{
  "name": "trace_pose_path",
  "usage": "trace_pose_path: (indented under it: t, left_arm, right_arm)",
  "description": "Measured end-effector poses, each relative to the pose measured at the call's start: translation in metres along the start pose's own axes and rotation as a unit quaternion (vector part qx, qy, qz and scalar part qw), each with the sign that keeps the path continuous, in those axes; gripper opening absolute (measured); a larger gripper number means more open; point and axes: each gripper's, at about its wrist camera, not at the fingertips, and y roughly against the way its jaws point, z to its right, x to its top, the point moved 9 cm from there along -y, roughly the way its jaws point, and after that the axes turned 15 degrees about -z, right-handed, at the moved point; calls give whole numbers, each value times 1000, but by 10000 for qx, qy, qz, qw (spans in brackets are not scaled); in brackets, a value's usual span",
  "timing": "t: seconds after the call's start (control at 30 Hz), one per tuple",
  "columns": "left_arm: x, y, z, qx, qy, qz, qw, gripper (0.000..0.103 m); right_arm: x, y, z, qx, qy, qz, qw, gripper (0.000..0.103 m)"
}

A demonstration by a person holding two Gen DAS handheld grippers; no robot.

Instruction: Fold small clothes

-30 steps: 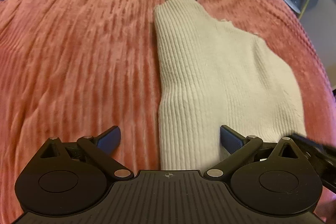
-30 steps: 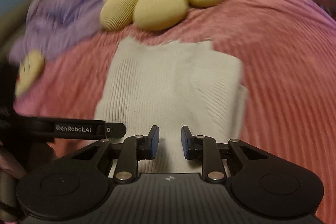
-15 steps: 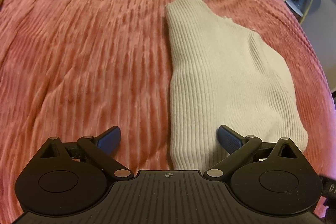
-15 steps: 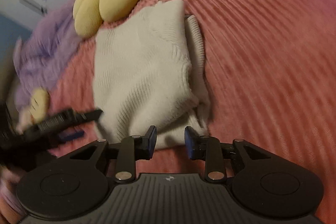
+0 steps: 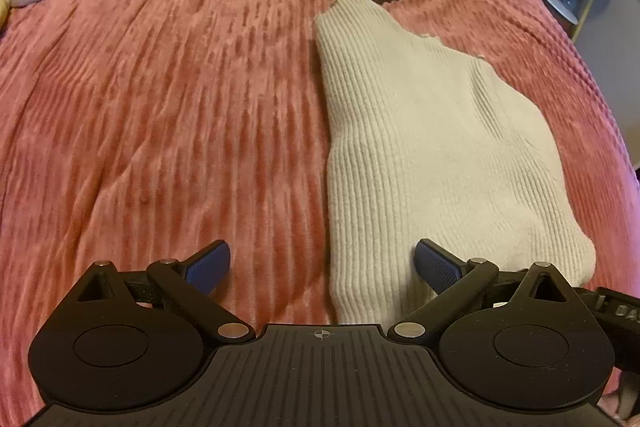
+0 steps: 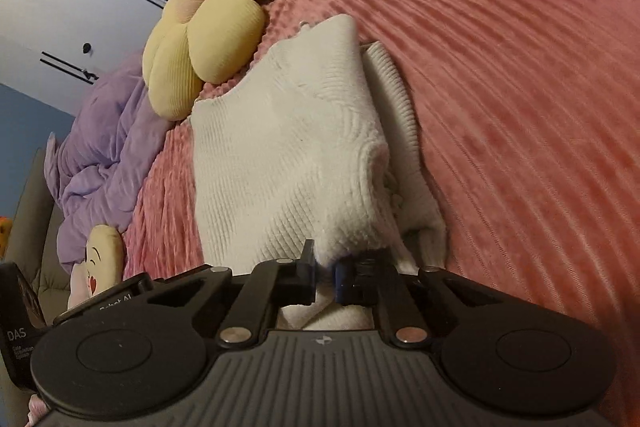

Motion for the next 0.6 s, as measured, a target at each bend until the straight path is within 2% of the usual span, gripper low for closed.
trace_pose_path:
  t: [0.1,0.17,0.23,0.3,0.37,0.47,0.5,0.6]
  left_arm:
    - [0,4,-1,10,-31,14,10000,101]
    - [0,5,0,-33,-78,-20,10000,101]
    - [-2,3,4,-147,-139,-102,9997,101]
    - [-5,-2,7,-133,-204,-175,9996,101]
    - [-7,-10,8,-33,-230,-273,9994,102]
    - [-8,-16,7,7,-158,-342,9993,102]
    - [-8,-17,7,4,-146,-354,9993,102]
    - [-8,-16,6,-9,-135,-362,9993,102]
  right_arm:
    - [-2,10,8,516,-410,-80,9978,7]
    - [-4,11,13,540,-471,-96,9974,7]
    - [-6,7,20,140,-376,-172,9990,7]
    - [-7,-1,23,-476,124,-216,9986,7]
    - [-7,-9,20,-862,585,-202,9944,5]
    - [-7,-10,13,-1068,920,-257,9897,10]
    - [-7,-6,12,-954,888,-256,9911,15]
    - [-5,8,18,-766,658,-269,9945,19]
